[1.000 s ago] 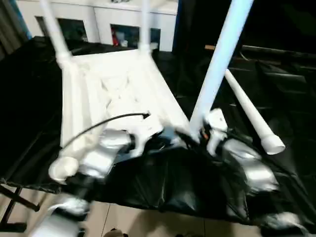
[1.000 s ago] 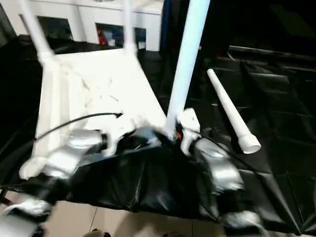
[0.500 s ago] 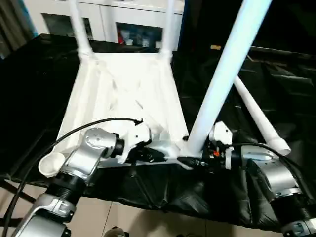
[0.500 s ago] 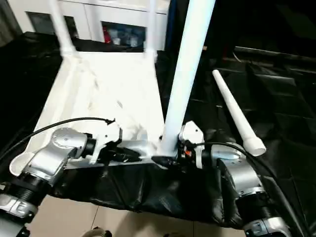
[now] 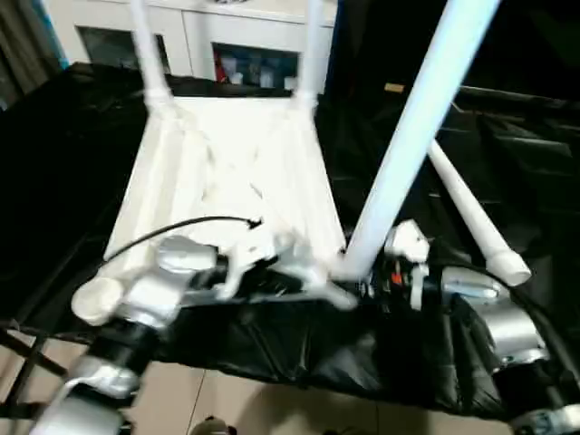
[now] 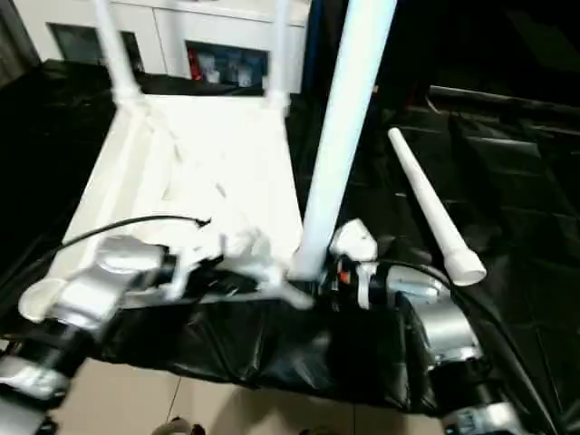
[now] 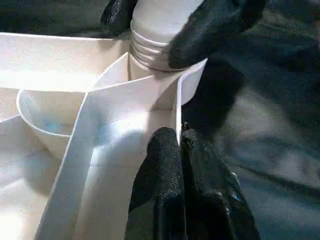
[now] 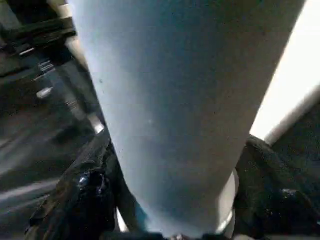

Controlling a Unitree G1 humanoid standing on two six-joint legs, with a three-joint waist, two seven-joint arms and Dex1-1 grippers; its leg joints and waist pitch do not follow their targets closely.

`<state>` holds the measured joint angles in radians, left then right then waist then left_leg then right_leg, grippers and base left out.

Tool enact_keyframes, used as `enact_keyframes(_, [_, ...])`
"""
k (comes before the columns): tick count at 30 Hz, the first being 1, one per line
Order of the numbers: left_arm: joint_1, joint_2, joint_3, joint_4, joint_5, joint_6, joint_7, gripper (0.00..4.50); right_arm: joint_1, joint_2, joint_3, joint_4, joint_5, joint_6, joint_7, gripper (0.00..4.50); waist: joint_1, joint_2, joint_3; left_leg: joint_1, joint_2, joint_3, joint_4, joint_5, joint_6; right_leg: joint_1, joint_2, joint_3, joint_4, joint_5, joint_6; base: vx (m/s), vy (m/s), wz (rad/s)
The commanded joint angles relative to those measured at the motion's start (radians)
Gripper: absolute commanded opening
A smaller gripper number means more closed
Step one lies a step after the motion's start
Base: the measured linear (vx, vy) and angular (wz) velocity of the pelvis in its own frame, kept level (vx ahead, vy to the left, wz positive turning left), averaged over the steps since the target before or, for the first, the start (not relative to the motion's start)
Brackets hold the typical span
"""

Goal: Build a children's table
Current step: Rotate leg to tighten

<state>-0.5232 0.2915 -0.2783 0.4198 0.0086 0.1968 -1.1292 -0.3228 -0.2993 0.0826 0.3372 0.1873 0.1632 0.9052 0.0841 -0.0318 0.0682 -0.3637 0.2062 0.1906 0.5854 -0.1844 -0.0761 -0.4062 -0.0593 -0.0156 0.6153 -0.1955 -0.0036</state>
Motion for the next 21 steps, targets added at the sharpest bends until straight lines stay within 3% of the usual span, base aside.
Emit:
enact_keyframes(1, [-0.028, -0.094, -0.013, 0.013, 0.000, 0.030, 0.116, 0.00, -0.007, 0.082, 0.050, 0.033, -0.041, -0.004, -0.123, 2.69, -0.005, -0.007, -0.053, 0.010, 0.023, -0.010, -0.074, -0.204, 0.013, 0.042, -0.066, 0.030, -0.080, -0.232, -0.200, 0.000, 0.000, 0.00])
enact_keyframes(4, [-0.039, -0.147, -0.018, 0.024, 0.019, 0.057, 0.194, 0.00, -0.021, 0.143, 0.041, 0.077, -0.074, -0.007, -0.247, 2.69, -0.013, -0.007, -0.049, 0.015, 0.020, -0.013, -0.078, -0.259, -0.006, 0.038, -0.068, 0.031, -0.091, -0.337, -0.168, 0.000, 0.000, 0.00])
enact_keyframes(8, [-0.060, -0.233, -0.019, 0.059, 0.038, 0.090, 0.312, 0.00, -0.076, 0.265, -0.001, 0.154, -0.092, 0.008, -0.457, 2.68, -0.027, -0.004, -0.053, 0.012, 0.018, -0.013, -0.078, -0.242, -0.010, 0.036, -0.064, 0.033, -0.089, -0.292, -0.169, 0.000, 0.000, 0.00])
enact_keyframes(11, [-0.063, -0.266, -0.019, 0.066, 0.040, 0.082, 0.332, 0.00, -0.096, 0.314, 0.008, 0.166, -0.099, 0.003, -0.494, 2.68, -0.029, -0.005, -0.058, 0.012, 0.017, -0.012, -0.075, -0.229, -0.001, 0.040, -0.064, 0.033, -0.088, -0.258, -0.168, 0.000, 0.000, 0.00])
enact_keyframes(12, [-0.063, -0.267, -0.019, 0.064, 0.040, 0.082, 0.331, 0.00, -0.098, 0.317, 0.009, 0.169, -0.103, -0.003, -0.499, 2.68, -0.030, -0.006, -0.059, 0.011, 0.017, -0.011, -0.075, -0.219, 0.002, 0.041, -0.063, 0.033, -0.086, -0.243, -0.169, 0.000, 0.000, 0.00])
enact_keyframes(13, [-0.062, -0.271, -0.019, 0.062, 0.042, 0.083, 0.332, 0.00, -0.103, 0.326, 0.010, 0.178, -0.114, -0.017, -0.515, 3.38, -0.029, -0.006, -0.059, 0.009, 0.016, -0.010, -0.074, -0.200, 0.011, 0.043, -0.063, 0.033, -0.085, -0.211, -0.170, 0.000, 0.000, 0.00])
enact_keyframes(16, [-0.058, -0.256, -0.018, 0.049, 0.042, 0.081, 0.318, 0.00, -0.101, 0.322, 0.001, 0.175, -0.105, -0.028, -0.500, 3.46, -0.029, -0.004, -0.060, 0.008, 0.015, -0.007, -0.072, -0.177, 0.026, 0.044, -0.061, 0.033, -0.081, -0.162, -0.183, 0.000, 0.000, 0.00])
enact_keyframes(18, [-0.053, -0.235, -0.016, 0.041, 0.038, 0.074, 0.299, 0.00, -0.095, 0.308, -0.006, 0.162, -0.089, -0.028, -0.467, 3.80, -0.028, -0.004, -0.062, 0.009, 0.017, -0.008, -0.073, -0.177, 0.028, 0.046, -0.063, 0.032, -0.081, -0.165, -0.186, 0.000, 0.000, 0.00])
enact_keyframes(21, [-0.035, -0.180, -0.017, 0.022, 0.030, 0.039, 0.228, 0.00, -0.088, 0.251, -0.008, 0.136, -0.084, -0.058, -0.392, 3.90, -0.029, -0.006, -0.064, 0.008, 0.017, -0.008, -0.072, -0.184, 0.034, 0.048, -0.064, 0.032, -0.080, -0.165, -0.189, 0.000, 0.000, 0.00])
